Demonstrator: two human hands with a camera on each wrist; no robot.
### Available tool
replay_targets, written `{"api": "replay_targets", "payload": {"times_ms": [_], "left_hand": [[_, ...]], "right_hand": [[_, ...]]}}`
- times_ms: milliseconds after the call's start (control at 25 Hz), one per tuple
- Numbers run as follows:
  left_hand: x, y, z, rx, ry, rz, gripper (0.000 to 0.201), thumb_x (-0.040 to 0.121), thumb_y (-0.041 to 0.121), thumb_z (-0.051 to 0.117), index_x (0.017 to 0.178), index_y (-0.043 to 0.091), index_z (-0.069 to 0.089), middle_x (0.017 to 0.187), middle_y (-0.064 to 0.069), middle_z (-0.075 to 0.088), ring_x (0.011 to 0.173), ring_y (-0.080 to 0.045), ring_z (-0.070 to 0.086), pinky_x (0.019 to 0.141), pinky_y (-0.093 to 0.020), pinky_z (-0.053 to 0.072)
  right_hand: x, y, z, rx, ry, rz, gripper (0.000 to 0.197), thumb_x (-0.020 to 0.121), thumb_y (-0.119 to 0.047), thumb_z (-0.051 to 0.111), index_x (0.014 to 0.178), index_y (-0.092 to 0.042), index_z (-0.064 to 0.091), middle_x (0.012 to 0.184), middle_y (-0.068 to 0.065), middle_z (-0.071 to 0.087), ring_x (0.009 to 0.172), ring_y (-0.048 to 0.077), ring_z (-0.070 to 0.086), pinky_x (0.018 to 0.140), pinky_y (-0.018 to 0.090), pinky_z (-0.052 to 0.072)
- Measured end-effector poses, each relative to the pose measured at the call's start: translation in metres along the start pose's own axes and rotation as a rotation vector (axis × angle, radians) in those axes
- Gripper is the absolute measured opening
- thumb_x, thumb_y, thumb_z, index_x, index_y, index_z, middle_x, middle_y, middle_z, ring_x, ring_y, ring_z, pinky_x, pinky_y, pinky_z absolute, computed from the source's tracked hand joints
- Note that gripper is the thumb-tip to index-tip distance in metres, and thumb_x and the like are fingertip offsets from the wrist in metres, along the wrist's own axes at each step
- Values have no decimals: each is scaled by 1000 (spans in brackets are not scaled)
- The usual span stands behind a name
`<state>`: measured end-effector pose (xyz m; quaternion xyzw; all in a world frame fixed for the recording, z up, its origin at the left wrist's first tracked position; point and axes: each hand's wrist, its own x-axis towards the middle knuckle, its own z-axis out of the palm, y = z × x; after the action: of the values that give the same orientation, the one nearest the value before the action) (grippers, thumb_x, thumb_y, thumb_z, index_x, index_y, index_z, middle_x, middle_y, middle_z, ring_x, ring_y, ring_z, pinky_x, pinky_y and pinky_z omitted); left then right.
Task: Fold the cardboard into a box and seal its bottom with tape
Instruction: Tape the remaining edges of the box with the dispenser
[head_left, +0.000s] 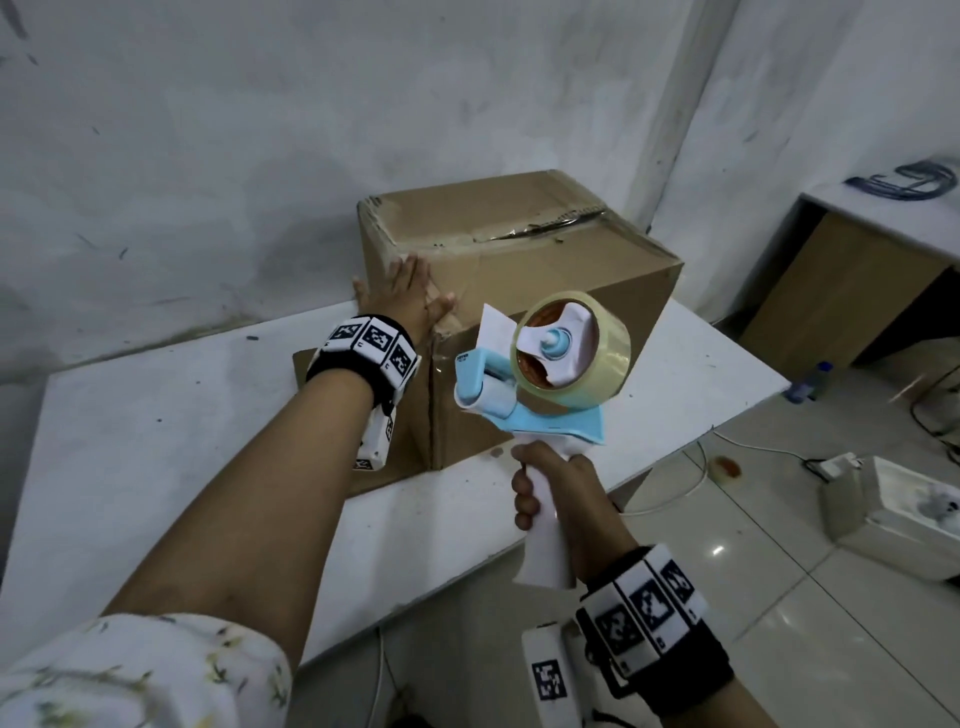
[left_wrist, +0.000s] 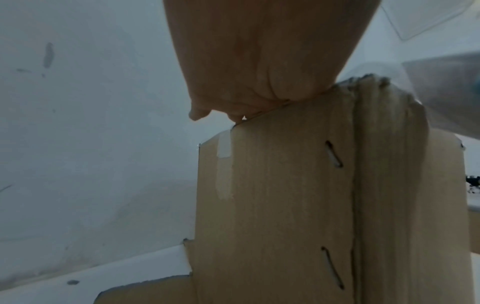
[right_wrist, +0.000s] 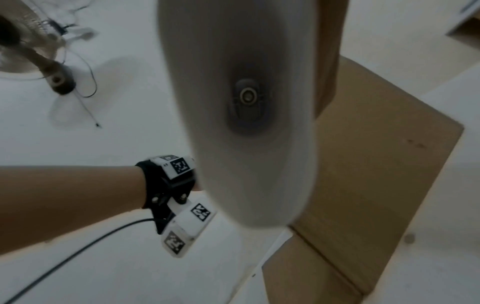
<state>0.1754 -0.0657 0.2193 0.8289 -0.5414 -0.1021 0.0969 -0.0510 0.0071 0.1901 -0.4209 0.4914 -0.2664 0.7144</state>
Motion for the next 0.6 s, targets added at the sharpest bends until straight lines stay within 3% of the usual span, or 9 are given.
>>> {"api": "replay_targets", "payload": {"times_ms": [440, 600], "left_hand": [[7, -1, 1, -128, -5, -37, 66, 96, 46, 26, 148, 16, -1, 158, 3, -8, 145, -13, -8, 114, -56, -6], [6, -1, 0, -173, -9, -47, 66, 96, 46, 28, 148, 16, 0, 158, 3, -8, 145, -14, -9, 113, -57, -6]], "right_hand": [[18, 9, -2, 172, -55, 89, 13, 86, -22, 55, 84, -12, 47, 53, 1, 45, 40, 8, 40, 41, 19, 37], [20, 16, -1, 179, -10, 75, 14, 86, -22, 56, 86, -13, 46, 51, 1, 46, 38, 8, 41, 41, 19, 38]]}}
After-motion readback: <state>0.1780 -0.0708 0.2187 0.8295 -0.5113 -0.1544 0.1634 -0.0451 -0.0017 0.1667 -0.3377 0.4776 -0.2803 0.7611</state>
